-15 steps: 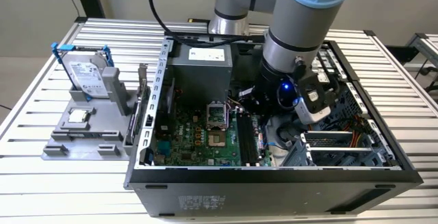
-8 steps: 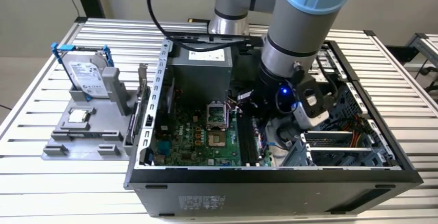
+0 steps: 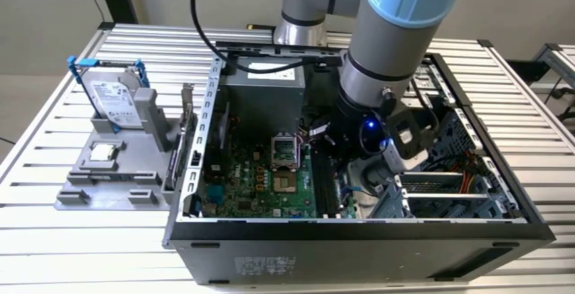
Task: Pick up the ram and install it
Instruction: 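Insert the ram into the slot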
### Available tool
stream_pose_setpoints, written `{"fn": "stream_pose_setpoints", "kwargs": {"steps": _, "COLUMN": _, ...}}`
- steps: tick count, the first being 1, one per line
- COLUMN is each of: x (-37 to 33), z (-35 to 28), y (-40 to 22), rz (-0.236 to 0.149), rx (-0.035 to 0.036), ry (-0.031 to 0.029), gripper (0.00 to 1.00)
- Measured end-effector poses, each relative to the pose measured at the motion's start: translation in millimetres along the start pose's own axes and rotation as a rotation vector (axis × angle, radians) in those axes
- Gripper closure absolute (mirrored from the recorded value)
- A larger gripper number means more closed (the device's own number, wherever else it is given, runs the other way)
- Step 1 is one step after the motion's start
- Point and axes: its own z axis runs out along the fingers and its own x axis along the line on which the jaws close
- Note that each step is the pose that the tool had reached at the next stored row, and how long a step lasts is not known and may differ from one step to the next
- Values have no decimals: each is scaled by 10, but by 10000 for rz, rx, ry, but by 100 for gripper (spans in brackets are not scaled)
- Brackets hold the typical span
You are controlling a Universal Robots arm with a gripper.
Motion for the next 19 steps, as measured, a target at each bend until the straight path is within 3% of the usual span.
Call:
{"fn": "stream_pose_setpoints", "kwargs": {"steps": 7, "x": 13, "z": 86, "y": -4, "rz": -102, "rx": 26, "ry": 39, "gripper": 100}}
{"fn": "stream_pose_setpoints", "kwargs": {"steps": 13, "x": 14, "z": 177, "y": -6, "rz": -104, "rx": 150, "ry": 41, "gripper": 100}}
{"fn": "stream_pose_setpoints", "kwargs": {"steps": 19, "x": 13, "z": 192, "y": 0, "rz": -103, "rx": 165, "ry": 40, "gripper": 100}}
